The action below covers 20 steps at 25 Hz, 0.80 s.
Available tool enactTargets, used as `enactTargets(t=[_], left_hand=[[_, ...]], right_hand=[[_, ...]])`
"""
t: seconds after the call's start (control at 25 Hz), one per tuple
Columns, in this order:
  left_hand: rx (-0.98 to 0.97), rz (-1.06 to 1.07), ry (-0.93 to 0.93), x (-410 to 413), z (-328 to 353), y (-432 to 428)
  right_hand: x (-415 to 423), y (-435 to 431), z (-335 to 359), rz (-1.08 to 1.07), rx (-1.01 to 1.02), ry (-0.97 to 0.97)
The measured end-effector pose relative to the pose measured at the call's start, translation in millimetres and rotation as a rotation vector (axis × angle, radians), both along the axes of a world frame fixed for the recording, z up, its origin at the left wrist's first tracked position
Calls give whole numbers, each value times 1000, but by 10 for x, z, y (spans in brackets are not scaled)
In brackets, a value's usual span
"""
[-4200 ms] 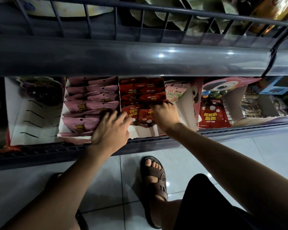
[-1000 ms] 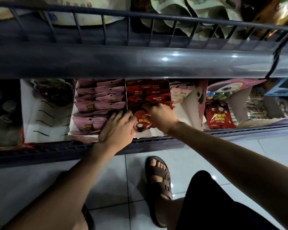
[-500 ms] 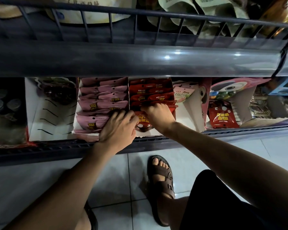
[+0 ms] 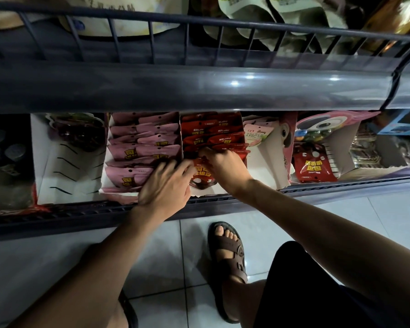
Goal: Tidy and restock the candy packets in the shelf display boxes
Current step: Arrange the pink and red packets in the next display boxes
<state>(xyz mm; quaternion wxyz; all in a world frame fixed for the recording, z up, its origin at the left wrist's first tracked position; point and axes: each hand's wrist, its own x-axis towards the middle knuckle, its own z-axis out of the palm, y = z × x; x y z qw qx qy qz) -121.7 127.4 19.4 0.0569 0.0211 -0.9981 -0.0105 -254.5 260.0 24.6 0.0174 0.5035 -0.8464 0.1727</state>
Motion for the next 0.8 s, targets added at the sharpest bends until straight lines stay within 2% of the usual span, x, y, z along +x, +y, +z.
enactTargets(t=[0.16,0.28,0.4,0.48,0.6,0.8], left_hand=[[24,-14,10,15,31,3],[40,-28,20,23,24,-1],[51,-46,36,20,27,11],[36,-46,31,5,28,44],[12,-42,19,-14,19,78],[-29,-43,-2,-19,-16,76]], right_hand=[[-7,385,185,-104,-235,-102],[-194,926,185,-427,-285,-153],[-523,1527,73,-828,-145,-207],[-710,1839,0,-996,19,-249],[-904,2043,-93,-1078,166,-258],[-1046,2063,-239,-1160,253,-335]])
